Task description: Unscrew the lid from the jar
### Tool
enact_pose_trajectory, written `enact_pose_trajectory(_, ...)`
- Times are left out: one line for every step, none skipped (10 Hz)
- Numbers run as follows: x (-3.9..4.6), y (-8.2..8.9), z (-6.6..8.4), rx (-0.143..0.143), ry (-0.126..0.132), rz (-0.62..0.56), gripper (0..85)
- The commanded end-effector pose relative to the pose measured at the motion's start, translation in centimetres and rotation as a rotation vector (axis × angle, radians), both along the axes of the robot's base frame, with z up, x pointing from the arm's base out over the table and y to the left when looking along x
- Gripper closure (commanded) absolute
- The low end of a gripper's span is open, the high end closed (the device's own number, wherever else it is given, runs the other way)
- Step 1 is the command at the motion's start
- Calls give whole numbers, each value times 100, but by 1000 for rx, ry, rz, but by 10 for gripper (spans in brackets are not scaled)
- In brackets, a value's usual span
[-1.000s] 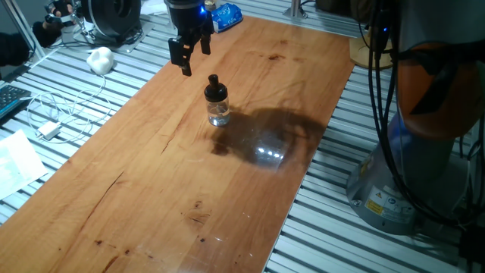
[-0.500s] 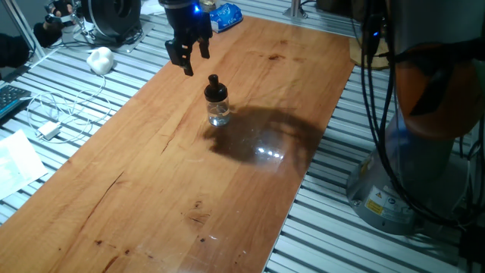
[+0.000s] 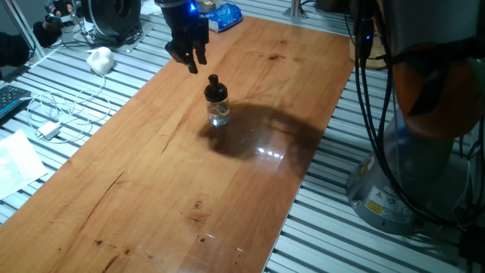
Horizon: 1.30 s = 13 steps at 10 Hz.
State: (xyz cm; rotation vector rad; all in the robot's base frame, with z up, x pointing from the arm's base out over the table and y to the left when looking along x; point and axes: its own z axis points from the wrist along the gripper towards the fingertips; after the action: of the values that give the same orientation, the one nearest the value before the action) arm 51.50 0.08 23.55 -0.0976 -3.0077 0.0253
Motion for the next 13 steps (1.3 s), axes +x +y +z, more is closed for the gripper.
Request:
enact_pose_trajectory(-1, -1, 2, 4, -24, 10, 850)
enact_pose_trajectory(-1, -1, 2, 40, -16, 2, 850)
enact_pose_trajectory(-1, -1, 2, 35, -10, -1, 850)
enact_pose_trajectory(-1, -1, 2, 10, -23, -3, 850)
enact_pose_trajectory(-1, -1, 2, -11, -46, -2, 850)
enact_pose_trajectory(-1, -1, 2, -24, -57, -20, 850)
enact_pose_trajectory(-1, -1, 2, -28, -63, -30, 850)
enact_pose_trajectory(-1, -1, 2, -28, -64, -36, 850)
enact_pose_trajectory(-1, -1, 2, -24, -71, -44, 850)
enact_pose_trajectory(-1, -1, 2, -42, -56, -45, 850)
enact_pose_trajectory(-1, -1, 2, -51, -35, -55, 850)
enact_pose_trajectory(-1, -1, 2, -56, -20, -56, 850)
enact_pose_trajectory(-1, -1, 2, -54, -17, -54, 850)
